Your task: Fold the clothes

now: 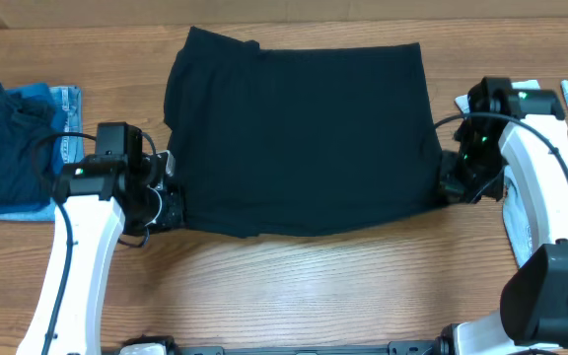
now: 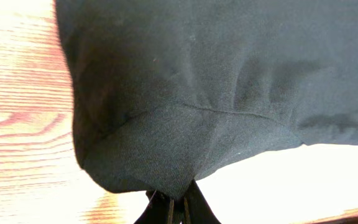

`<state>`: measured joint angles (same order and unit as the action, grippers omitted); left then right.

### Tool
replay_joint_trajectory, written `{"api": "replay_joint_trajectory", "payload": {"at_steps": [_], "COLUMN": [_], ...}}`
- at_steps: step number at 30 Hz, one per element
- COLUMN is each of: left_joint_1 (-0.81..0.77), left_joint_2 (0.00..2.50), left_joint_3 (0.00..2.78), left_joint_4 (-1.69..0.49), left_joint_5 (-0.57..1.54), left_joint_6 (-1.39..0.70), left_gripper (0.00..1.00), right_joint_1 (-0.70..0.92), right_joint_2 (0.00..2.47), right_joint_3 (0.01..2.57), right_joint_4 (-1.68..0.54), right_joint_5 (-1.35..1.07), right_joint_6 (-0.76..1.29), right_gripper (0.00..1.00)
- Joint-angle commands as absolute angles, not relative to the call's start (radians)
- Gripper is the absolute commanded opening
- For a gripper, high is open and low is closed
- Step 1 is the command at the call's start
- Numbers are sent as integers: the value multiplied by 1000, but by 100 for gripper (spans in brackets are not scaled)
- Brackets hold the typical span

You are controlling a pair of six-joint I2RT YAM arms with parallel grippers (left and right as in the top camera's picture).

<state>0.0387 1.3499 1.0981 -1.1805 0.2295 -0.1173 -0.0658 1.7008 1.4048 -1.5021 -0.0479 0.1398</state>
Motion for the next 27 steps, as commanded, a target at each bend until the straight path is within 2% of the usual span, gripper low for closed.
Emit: {"api": "replay_joint_trajectory", "payload": {"at_steps": [1, 16, 25, 27], "left_joint_1": [35, 34, 32, 32], "left_joint_2": [1266, 1457, 1511, 1519], "left_joint_3": [1097, 1096, 1096, 1095], "left_joint_4": [-1166, -912, -727, -708], "left_joint_5": [187, 146, 147, 147], "left_joint_6": [-160, -188, -188, -188], "left_gripper": [4, 4, 4, 7], "right_joint_1": [-72, -73, -73, -73], "right_joint_2": [1670, 1681, 1783, 1795], "right_joint_3": [1317, 1306, 1306, 1306], "right_joint_4": [-1461, -1193, -1079, -1061], "right_joint_5": [-47, -52, -49, -47], "right_joint_6": [161, 164, 164, 164], "right_gripper": [4, 4, 4, 4]}}
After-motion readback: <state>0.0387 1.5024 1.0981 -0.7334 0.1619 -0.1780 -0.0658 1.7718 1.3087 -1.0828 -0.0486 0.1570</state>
